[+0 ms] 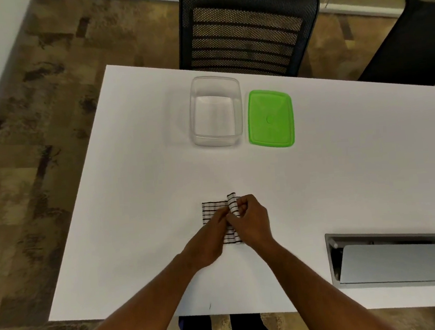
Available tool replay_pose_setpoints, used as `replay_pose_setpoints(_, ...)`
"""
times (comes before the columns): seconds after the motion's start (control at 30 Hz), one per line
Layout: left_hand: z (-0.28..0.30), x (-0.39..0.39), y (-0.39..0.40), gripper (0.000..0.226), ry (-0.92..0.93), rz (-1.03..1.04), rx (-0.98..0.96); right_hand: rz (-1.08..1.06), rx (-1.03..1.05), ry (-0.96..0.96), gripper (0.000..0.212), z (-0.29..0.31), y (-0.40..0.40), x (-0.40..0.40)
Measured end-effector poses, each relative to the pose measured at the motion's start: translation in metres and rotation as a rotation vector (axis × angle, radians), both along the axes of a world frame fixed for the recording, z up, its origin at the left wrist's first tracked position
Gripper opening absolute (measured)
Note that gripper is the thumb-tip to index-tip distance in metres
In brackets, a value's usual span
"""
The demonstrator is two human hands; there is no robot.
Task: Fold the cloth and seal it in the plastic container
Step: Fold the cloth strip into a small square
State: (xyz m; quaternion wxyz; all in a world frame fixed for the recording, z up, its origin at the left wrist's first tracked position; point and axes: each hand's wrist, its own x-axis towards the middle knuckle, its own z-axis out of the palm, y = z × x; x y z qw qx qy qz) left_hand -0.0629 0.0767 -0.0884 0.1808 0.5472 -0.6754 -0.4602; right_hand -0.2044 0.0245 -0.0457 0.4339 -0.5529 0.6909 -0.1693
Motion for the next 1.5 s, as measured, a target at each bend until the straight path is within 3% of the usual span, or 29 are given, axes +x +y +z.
replay_pose_setpoints(0.1, 0.006, 0.015, -0.007, 0.051, -0.029, 0.221, 0.051, 0.006, 0.001, 0.013, 0.032, -0.004, 0.002, 0.011)
replay_pose_setpoints(0.23, 0.001, 0.024, 0.001, 0.021, -0.038, 0.407, -0.166, 0.105, -0.031, 0.094, 0.031, -0.009, 0.008, 0.025)
replay_pose_setpoints(0.3, -0.002, 0.028, 0.005, 0.025, -0.227, 0.372, -0.292, 0.148, -0.041, 0.143, 0.032, -0.012, 0.011, 0.030)
replay_pose_setpoints(0.37, -0.006, 0.034, 0.008, 0.032, -0.367, 0.326, -0.268, 0.179, -0.041, 0.172, 0.032, -0.013, 0.015, 0.035)
replay_pose_setpoints(0.5, -0.012, 0.042, 0.014, 0.043, -0.431, 0.315, -0.219, 0.267, -0.055, 0.186, 0.036, -0.015, 0.028, 0.050)
replay_pose_setpoints(0.57, -0.017, 0.046, 0.013, 0.051, -0.365, 0.340, -0.181, 0.269, -0.034, 0.171, 0.039, -0.015, 0.034, 0.058)
replay_pose_setpoints(0.73, -0.029, 0.074, 0.018, 0.079, 0.043, 0.326, -0.002, 0.330, -0.032, 0.210, 0.042, -0.024, 0.039, 0.064)
replay_pose_setpoints(0.93, -0.031, 0.080, 0.019, 0.090, 0.129, 0.353, 0.015, 0.446, -0.090, 0.247, 0.056, -0.026, 0.044, 0.063)
replay_pose_setpoints(1.03, -0.031, 0.080, 0.021, 0.086, 0.125, 0.346, 0.001, 0.576, -0.138, 0.336, 0.047, -0.020, 0.049, 0.063)
replay_pose_setpoints(1.1, -0.027, 0.078, 0.024, 0.076, 0.119, 0.357, -0.034, 0.539, -0.261, 0.321, 0.034, -0.012, 0.050, 0.059)
replay_pose_setpoints(1.23, -0.019, 0.060, 0.029, 0.050, -0.013, 0.523, -0.204, 0.390, -0.586, 0.273, 0.027, -0.009, 0.037, 0.040)
replay_pose_setpoints(1.37, -0.023, 0.041, 0.034, 0.052, -0.247, 0.379, -0.287, 0.689, -0.535, 0.371, 0.047, -0.032, 0.024, 0.026)
replay_pose_setpoints(1.5, -0.038, 0.039, 0.039, 0.064, -0.434, 0.277, -0.212, 0.893, -0.509, 0.451, 0.060, -0.061, 0.027, 0.017)
